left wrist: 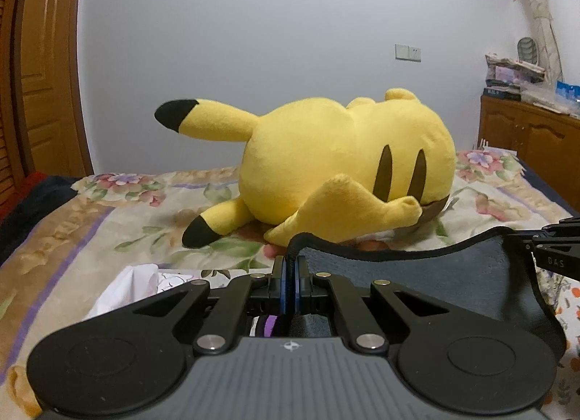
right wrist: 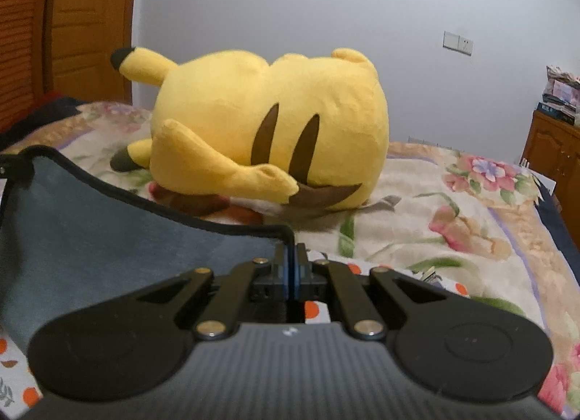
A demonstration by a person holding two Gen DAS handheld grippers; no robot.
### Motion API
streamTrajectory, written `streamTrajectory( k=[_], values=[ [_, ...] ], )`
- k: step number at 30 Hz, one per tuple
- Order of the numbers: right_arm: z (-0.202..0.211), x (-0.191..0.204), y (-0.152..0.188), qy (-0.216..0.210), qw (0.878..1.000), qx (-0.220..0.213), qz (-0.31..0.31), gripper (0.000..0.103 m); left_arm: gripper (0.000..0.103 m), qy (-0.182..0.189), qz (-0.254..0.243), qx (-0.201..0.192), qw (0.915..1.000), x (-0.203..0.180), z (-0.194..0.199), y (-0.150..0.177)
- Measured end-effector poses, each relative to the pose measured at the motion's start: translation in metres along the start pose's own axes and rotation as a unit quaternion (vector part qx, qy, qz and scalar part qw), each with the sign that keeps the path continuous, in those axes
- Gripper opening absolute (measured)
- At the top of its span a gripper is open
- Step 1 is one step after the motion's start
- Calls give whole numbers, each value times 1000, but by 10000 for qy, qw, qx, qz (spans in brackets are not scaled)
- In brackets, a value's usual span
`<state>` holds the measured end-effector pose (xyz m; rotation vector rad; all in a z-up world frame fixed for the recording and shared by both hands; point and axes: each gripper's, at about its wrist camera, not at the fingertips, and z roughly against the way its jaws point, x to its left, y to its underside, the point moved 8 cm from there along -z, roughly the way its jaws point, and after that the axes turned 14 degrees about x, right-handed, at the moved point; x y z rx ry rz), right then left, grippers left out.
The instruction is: Fold towel
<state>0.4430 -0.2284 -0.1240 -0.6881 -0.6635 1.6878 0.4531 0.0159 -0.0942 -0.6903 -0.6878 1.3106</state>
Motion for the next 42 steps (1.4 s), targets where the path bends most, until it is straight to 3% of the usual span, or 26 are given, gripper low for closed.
streamTrajectory(
  k=[20, 24, 27, 28, 30, 33, 42],
  values=[
    [-39, 11, 18, 400, 9972, 628, -13, 4, 6, -98, 24, 596, 9982, 7, -56, 30],
    [-43, 10, 22, 382, 9965, 735, -120, 8, 9, -123, 40, 729, 9973, 7, -62, 35],
    [-42, 11, 24, 481, 9962, 715, -100, 19, 28, -109, 38, 769, 9970, 7, -63, 37],
    [-42, 11, 24, 444, 9964, 714, -119, 33, 38, -98, 47, 774, 9969, 6, -63, 38],
    [-39, 11, 26, 353, 9968, 691, -193, 46, 42, -94, 40, 753, 9971, 5, -61, 39],
    [-33, 13, 30, 294, 9970, 683, -219, 47, 45, -70, -33, 814, 9967, 0, -59, 42],
    [-15, 23, 54, -47, 9960, 800, -406, 63, 68, 52, -126, 865, 9962, -13, -34, 55]
  ],
)
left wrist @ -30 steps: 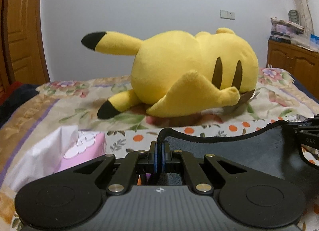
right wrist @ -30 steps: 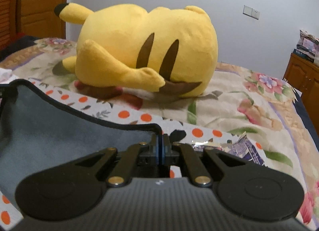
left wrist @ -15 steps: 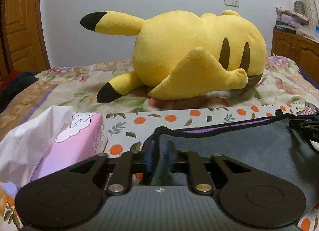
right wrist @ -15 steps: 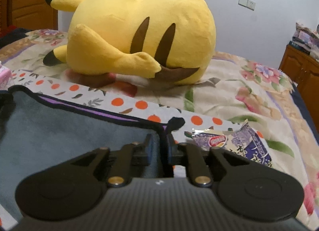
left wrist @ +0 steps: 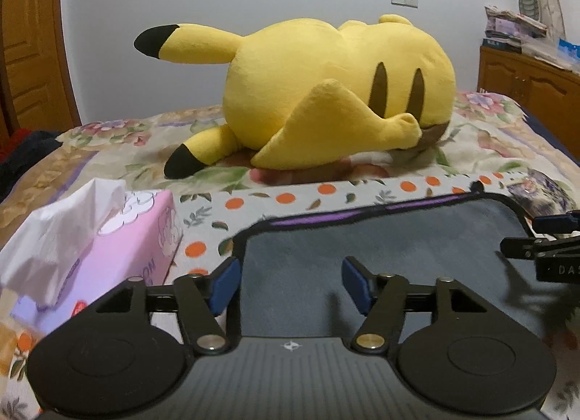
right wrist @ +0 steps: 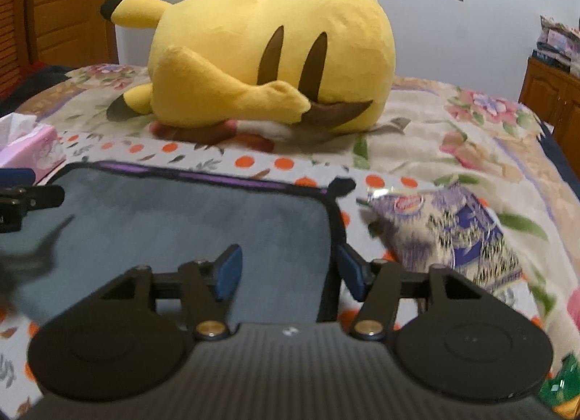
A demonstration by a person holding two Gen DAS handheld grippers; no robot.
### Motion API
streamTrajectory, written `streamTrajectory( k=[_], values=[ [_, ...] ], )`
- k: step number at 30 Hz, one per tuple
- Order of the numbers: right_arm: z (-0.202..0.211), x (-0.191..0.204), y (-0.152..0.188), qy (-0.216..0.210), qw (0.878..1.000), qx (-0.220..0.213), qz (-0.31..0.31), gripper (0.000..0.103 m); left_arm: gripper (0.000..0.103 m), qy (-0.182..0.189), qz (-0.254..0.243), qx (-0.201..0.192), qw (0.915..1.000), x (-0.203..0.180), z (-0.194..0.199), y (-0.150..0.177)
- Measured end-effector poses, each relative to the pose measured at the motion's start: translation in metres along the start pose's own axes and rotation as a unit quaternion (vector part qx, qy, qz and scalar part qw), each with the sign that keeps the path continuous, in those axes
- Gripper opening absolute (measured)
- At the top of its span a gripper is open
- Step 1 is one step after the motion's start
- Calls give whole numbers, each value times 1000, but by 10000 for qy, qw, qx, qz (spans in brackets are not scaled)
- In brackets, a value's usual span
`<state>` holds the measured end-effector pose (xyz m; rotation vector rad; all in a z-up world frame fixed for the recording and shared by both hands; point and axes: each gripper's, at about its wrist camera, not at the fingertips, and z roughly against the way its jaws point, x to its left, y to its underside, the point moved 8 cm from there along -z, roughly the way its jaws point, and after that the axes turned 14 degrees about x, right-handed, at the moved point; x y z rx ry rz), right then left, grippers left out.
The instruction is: Fold towel
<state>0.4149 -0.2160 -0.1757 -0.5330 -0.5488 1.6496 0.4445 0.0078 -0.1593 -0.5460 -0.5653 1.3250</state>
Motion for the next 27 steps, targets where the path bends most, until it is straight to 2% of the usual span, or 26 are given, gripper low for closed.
streamTrajectory(
  k=[6, 10, 15, 18, 22, 27],
  values=[
    [18, 5, 16, -36, 10000, 26, 80, 70, 74, 53, -46, 123, 9999, -8, 17, 16],
    [32, 10, 23, -101, 9999, 31, 86, 72, 83, 116, -17, 146, 9998, -13, 30, 23],
    [46, 16, 32, -159, 9998, 40, 56, 73, 84, 118, -127, 258, 9995, -20, 43, 34],
    [57, 19, 37, -167, 9998, 40, 86, 74, 88, 93, -123, 294, 9995, -21, 52, 42],
    [77, 19, 45, -191, 9998, -8, 45, 82, 91, 65, -118, 315, 9994, -21, 68, 49],
    [104, 17, 53, -194, 9998, -65, -2, 83, 95, 74, -155, 303, 9994, -25, 93, 60]
  ],
)
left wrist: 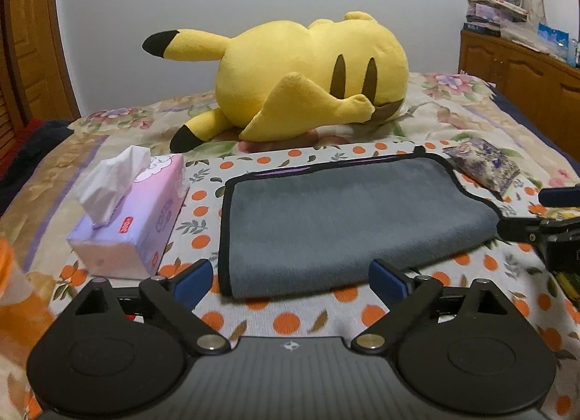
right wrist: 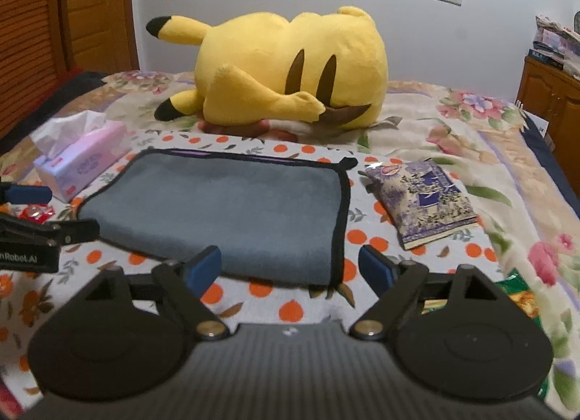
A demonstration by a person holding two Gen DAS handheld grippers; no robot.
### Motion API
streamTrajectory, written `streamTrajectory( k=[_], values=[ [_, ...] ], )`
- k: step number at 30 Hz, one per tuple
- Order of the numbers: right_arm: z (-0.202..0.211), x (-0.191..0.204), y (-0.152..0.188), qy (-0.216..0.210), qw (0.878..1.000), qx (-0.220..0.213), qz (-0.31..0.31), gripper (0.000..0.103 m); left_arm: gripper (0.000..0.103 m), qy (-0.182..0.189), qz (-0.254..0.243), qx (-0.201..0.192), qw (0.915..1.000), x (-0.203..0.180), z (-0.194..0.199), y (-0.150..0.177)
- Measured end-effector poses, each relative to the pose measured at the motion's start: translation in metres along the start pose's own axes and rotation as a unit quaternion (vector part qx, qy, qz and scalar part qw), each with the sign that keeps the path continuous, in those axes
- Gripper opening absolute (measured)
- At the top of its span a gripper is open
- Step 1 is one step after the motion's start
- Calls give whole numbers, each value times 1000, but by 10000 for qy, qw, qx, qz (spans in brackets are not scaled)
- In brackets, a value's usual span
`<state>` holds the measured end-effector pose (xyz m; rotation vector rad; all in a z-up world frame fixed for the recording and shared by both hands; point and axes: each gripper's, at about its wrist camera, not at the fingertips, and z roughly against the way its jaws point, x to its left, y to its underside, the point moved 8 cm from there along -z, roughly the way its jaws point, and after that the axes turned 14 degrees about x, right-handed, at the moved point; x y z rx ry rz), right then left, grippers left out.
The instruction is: Fold towel
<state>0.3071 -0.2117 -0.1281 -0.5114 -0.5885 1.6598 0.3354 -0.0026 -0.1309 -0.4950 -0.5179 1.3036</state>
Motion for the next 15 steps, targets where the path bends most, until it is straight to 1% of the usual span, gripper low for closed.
streamTrajectory(
  k=[3, 4, 7, 9, 10, 15],
  values=[
    [17, -1, 4, -24, 9999, -50, -84, 85, 99, -11, -25, -35, 10000, -2, 17, 7],
    [22, -1, 6, -32, 9999, -61, -92, 89, 100, -13, -33, -39, 10000, -3, 21, 8],
    [38, 0, 10, -10, 9998, -152, -98, 98, 102, -9, -36, -99, 9999, -5, 39, 13],
    [49, 0, 12, -44, 9997, -204, -128, 100, 103, -16, -16, -157, 9999, -7, 50, 16],
    [52, 0, 13, -58, 9997, -206, -144, 103, 103, -17, -14, -174, 9998, -8, 56, 18],
    [73, 2, 19, -78, 9995, -272, -144, 103, 103, -46, 0, -215, 9998, -13, 78, 24]
  ],
)
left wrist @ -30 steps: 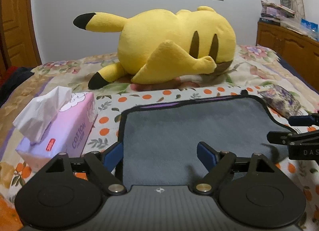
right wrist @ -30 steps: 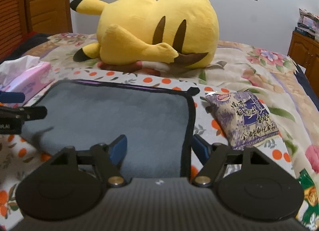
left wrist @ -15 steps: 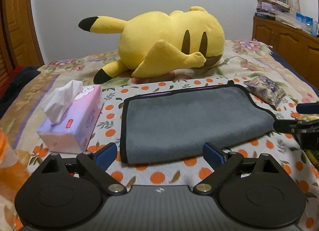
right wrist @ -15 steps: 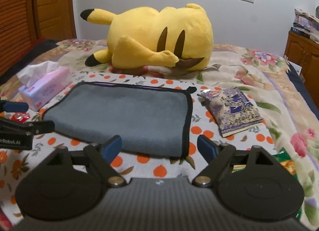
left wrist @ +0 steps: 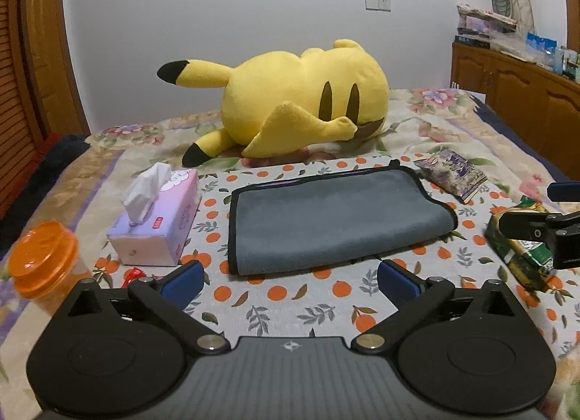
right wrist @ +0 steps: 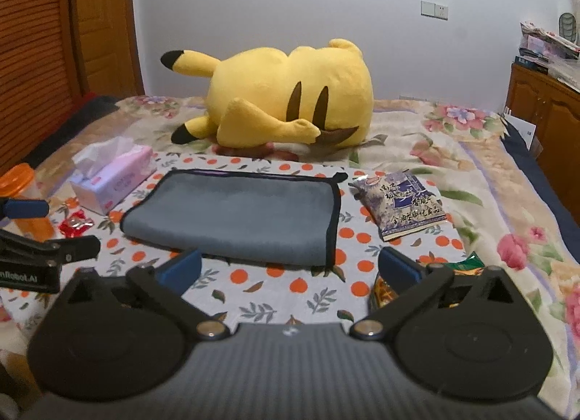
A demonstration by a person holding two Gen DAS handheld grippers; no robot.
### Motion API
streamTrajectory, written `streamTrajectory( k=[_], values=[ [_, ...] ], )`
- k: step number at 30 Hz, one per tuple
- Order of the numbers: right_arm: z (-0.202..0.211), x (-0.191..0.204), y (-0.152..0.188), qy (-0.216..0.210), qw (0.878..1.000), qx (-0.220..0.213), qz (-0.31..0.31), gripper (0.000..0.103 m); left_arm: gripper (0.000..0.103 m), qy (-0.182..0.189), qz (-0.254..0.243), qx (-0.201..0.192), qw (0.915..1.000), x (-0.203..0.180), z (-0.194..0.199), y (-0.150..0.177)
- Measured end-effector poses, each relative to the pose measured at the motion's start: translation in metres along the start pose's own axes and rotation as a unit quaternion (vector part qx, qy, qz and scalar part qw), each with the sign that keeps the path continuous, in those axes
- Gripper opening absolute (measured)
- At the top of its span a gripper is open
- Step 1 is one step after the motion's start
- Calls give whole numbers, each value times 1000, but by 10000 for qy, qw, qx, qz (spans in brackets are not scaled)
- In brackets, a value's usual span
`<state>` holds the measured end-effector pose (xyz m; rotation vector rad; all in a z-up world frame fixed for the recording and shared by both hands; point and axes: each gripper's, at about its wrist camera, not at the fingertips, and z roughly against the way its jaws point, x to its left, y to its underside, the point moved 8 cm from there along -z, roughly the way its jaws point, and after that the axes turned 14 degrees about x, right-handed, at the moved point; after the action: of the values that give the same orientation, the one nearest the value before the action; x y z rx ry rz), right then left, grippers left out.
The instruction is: Fold towel
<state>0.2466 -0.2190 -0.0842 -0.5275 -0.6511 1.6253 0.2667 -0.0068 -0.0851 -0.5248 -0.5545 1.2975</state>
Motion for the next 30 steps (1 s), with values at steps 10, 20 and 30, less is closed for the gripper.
streamTrajectory(
  k=[10, 20, 30],
  values=[
    [41, -3, 8, -38, 9997, -176, -140, 103, 103, -39, 72, -49, 10000, -6, 43, 14],
    [78, 0, 18, -43, 9994, -309, -144, 103, 103, -174, 169, -69, 9997, -12, 81, 29],
    [107, 4, 34, -62, 9990, -414, -178, 103, 103, -105, 114, -137, 9998, -21, 112, 49]
  ],
)
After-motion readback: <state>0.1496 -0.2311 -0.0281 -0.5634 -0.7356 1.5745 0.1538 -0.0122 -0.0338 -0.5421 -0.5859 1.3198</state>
